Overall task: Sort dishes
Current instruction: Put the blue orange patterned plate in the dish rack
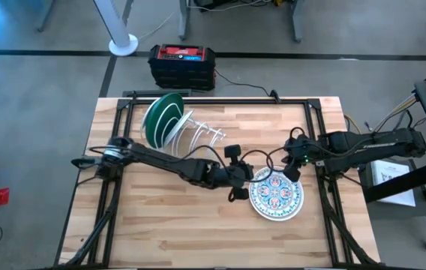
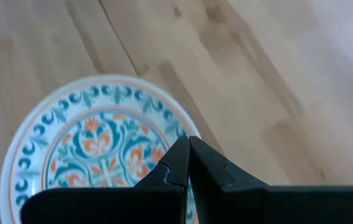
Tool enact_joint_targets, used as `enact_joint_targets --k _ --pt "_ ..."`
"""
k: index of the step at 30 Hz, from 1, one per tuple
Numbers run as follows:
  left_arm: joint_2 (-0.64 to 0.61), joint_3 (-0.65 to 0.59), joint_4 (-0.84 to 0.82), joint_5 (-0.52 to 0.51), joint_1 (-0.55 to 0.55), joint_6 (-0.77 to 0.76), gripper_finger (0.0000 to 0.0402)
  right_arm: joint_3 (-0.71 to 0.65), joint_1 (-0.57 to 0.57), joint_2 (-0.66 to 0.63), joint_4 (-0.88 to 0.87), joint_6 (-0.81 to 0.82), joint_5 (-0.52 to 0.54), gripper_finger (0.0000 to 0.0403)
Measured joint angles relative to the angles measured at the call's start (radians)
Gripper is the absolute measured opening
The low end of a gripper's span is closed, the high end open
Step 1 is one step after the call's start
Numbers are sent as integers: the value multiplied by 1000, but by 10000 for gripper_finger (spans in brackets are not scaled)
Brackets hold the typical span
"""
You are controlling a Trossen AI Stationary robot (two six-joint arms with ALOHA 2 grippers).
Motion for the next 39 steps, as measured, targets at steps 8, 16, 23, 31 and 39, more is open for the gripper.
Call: enact_joint_targets --k 8,16,23,31,39 --pt "117 101 -59 8 0 0 0 -43 0 -8 -151 87 -33 2" --pt "221 189 -139 140 0 -51 0 -122 0 -15 -139 136 -57 41" --pt "319 303 -206 248 -5 -54 0 -143 0 -16 -123 175 -100 103" --pt "457 520 -396 299 -5 -53 0 -177 1 -15 -99 215 -144 149" --pt "527 628 -469 320 -5 -52 0 -209 2 -15 -24 234 -201 187"
